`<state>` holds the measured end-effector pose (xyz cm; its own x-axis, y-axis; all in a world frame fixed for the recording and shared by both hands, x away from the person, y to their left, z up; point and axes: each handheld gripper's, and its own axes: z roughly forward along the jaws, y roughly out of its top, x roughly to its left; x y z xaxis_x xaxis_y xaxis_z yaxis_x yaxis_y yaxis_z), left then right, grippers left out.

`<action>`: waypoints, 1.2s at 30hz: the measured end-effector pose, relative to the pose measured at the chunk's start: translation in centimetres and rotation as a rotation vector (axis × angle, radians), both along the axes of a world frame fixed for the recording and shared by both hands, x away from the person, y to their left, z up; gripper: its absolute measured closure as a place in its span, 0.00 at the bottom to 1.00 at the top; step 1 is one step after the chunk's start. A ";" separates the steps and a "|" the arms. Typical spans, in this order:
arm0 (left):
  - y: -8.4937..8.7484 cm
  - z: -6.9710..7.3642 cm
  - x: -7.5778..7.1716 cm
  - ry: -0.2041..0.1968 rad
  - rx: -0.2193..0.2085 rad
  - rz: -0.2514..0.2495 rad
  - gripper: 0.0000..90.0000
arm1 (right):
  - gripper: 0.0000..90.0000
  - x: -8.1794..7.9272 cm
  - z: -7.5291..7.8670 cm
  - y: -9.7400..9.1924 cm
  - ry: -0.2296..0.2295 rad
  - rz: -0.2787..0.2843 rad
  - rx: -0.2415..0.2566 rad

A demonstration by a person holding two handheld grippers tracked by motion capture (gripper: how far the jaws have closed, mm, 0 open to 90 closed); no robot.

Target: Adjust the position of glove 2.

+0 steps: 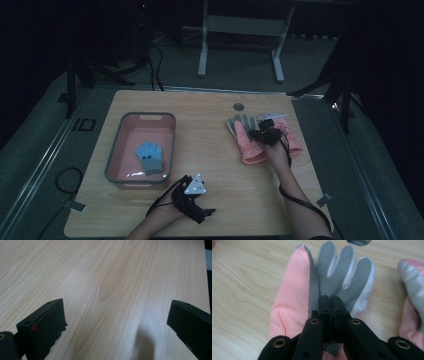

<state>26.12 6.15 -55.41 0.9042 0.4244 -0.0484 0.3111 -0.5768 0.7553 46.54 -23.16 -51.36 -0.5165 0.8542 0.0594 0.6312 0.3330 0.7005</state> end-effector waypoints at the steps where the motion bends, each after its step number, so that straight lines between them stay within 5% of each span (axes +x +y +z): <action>1: 0.0 0.0 0.0 0.002 -0.002 0.001 0.02 | 0.98 -0.6 0.6 0.1 -0.009 -0.028 0.014; 5: 0.0 -0.2 -0.1 0.003 0.010 0.000 0.02 | 0.98 -2.3 2.3 0.5 -0.023 -0.093 0.095; 12: -0.1 -0.2 -0.1 -0.010 0.010 0.000 0.02 | 0.98 -5.6 3.8 2.5 -0.052 -0.195 0.144; 16: 0.0 -0.3 -0.2 -0.016 0.013 0.006 0.02 | 0.98 -6.8 3.3 3.7 -0.062 -0.167 0.152; 23: 0.1 -0.5 -0.2 -0.020 0.019 0.017 0.02 | 0.98 -8.3 2.3 4.4 -0.040 -0.238 0.216; 28: 0.1 -0.4 -0.3 -0.026 0.022 0.010 0.02 | 0.98 -8.7 1.4 4.8 -0.040 -0.262 0.184; 36: 0.1 -0.6 -0.2 -0.016 0.025 0.001 0.02 | 0.98 -8.5 -0.2 5.5 0.006 -0.279 0.199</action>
